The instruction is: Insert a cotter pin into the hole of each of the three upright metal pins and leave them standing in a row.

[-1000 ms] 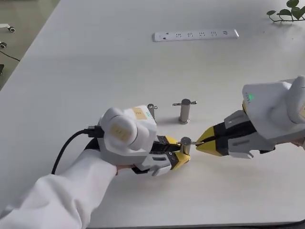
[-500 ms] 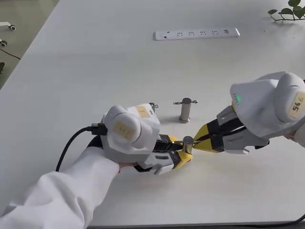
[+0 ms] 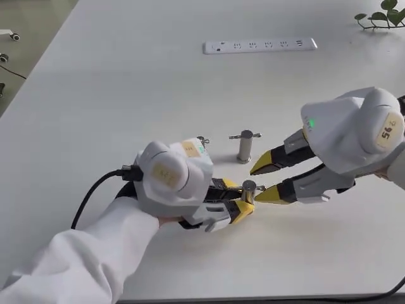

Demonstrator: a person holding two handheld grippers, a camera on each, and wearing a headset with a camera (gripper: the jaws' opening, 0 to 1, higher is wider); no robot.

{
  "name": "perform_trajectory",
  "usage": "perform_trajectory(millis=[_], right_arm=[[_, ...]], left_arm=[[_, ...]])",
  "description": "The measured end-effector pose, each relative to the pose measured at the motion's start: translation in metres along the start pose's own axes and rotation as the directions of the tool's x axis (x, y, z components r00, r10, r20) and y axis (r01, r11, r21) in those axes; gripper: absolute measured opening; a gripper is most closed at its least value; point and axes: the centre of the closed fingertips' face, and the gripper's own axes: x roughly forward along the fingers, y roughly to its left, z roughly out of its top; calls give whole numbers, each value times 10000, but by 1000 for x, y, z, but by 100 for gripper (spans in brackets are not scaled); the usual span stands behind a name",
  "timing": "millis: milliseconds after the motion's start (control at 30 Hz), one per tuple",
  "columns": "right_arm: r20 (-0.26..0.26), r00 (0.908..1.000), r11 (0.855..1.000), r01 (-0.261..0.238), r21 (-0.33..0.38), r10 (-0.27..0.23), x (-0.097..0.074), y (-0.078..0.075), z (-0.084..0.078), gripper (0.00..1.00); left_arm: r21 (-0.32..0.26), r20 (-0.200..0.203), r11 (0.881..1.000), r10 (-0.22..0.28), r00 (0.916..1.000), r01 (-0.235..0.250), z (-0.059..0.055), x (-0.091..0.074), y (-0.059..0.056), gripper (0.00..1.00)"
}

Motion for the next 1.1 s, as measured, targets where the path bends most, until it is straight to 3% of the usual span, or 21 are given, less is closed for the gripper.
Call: perform_trajectory(millis=[133, 233, 300, 367, 400, 433, 467, 633, 667, 767, 967, 1100], right_arm=[[28, 9999, 9990, 156, 421, -158, -1, 2, -2, 23], [311, 9979, 9871, 522, 1514, -575, -3, -2, -1, 31], [667, 9945, 9799, 669, 1878, -807, -5, -4, 2, 33], [1205, 9885, 9657, 589, 2527, -918, -7, -4, 8, 32], [1478, 9845, 9600, 512, 2754, -949, -8, -7, 8, 31], [1587, 9831, 9570, 428, 2870, -915, -7, -6, 9, 31], [1605, 9830, 9552, 383, 2936, -887, -7, -2, 9, 31], [1781, 9798, 9431, 270, 3314, -906, 2, 6, 9, 30], [1859, 9786, 9396, 203, 3416, -887, 3, 8, 10, 30], [1978, 9768, 9326, 56, 3608, -824, 9, 10, 9, 28], [2070, 9751, 9272, -42, 3745, -792, 16, 10, 10, 22], [2022, 9758, 9264, 13, 3765, -835, 18, 8, 10, 12]], left_arm=[[-200, 210, 9995, 233, 9995, -229, 2, -4, 7, 24], [-265, 357, 9996, 118, 9993, -109, 5, -9, 6, 35], [-223, 369, 9997, 75, 9993, -66, 4, -13, 5, 45], [-389, 401, 9992, 24, 9992, -9, 3, -17, 4, 57], [-530, 633, 9985, -107, 9979, 141, 7, -19, 1, 64], [-754, 1160, 9964, -308, 9928, 398, 15, -22, -3, 67], [-834, 1303, 9954, -353, 9909, 464, 17, -25, -5, 72], [-1089, 1414, 9937, -126, 9899, 282, 16, -38, -2, 99], [-1330, 1604, 9907, -60, 9870, 277, 19, -42, -1, 98], [-1439, 1613, 9894, 60, 9869, 175, 17, -51, -1, 99], [-1423, 1211, 9897, 40, 9926, 133, 4, -62, -8, 99], [-1313, 928, 9913, 102, 9956, 21, -2, -67, -10, 97]])
